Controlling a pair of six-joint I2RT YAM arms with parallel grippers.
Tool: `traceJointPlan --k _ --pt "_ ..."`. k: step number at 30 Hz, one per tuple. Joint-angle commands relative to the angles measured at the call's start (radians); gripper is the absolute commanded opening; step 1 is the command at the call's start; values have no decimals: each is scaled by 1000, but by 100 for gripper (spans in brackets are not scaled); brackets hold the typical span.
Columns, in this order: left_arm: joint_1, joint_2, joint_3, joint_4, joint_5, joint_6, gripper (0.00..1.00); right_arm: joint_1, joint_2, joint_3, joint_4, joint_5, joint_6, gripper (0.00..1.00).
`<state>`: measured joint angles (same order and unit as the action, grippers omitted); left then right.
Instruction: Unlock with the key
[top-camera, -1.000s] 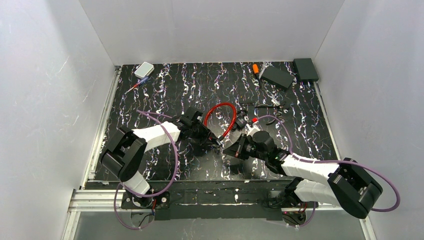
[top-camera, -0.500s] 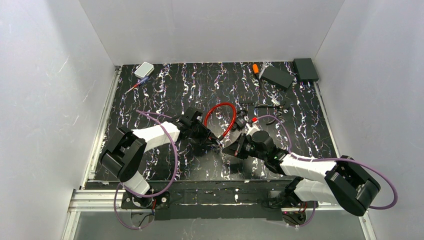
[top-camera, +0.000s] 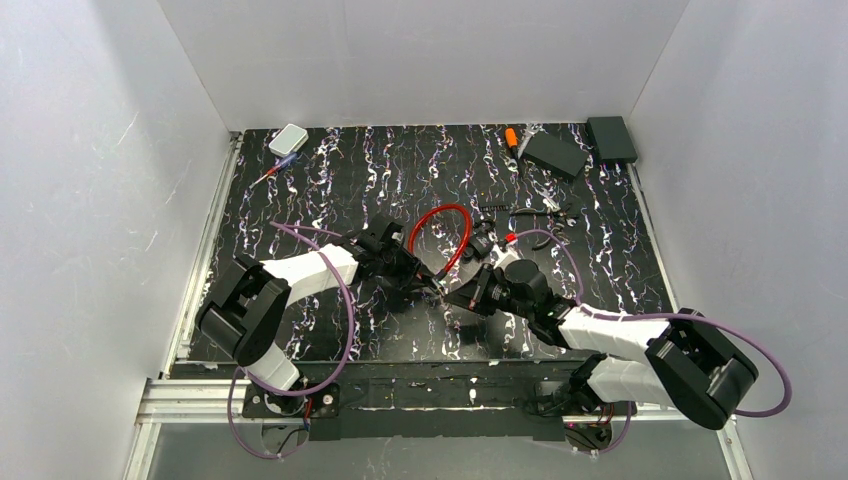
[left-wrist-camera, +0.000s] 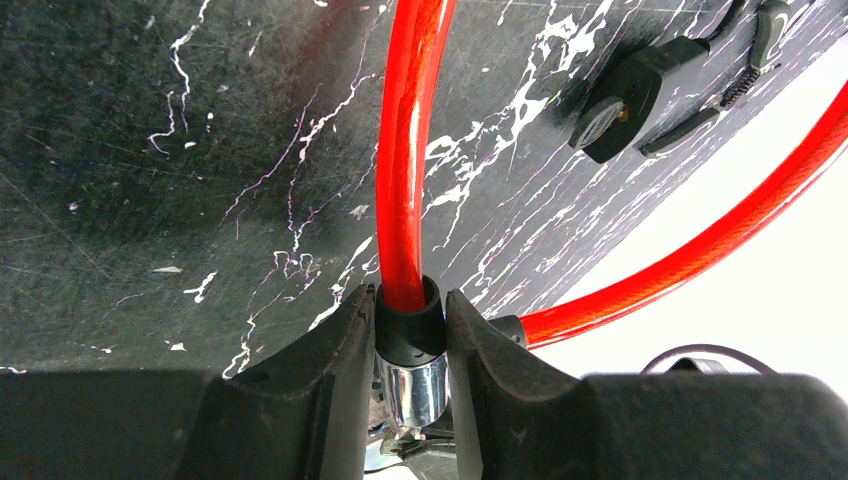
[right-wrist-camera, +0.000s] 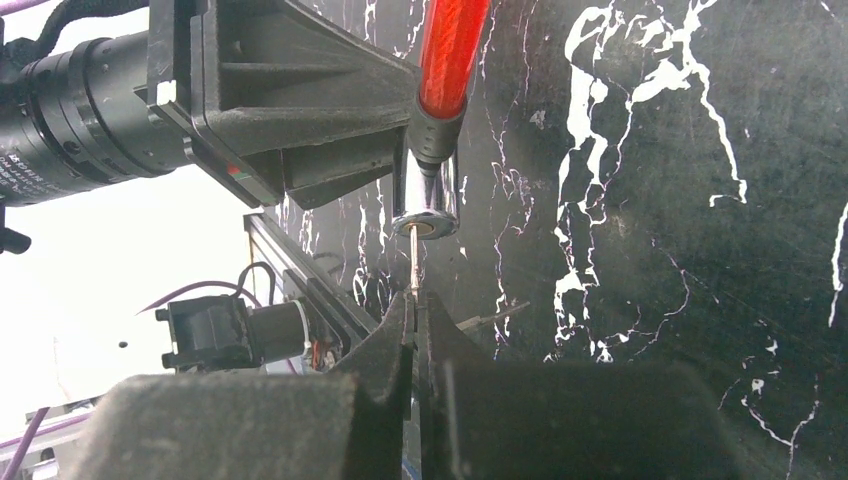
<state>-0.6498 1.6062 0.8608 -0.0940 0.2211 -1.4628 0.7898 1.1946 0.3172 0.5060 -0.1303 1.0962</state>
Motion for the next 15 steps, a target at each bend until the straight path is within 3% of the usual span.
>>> traceJointPlan --k 1,15 --pt "-1 -66 -1 16 23 -5 0 -14 30 29 68 9 10 1" --pt "0 -62 10 4 21 3 0 -26 69 45 84 -14 72 1"
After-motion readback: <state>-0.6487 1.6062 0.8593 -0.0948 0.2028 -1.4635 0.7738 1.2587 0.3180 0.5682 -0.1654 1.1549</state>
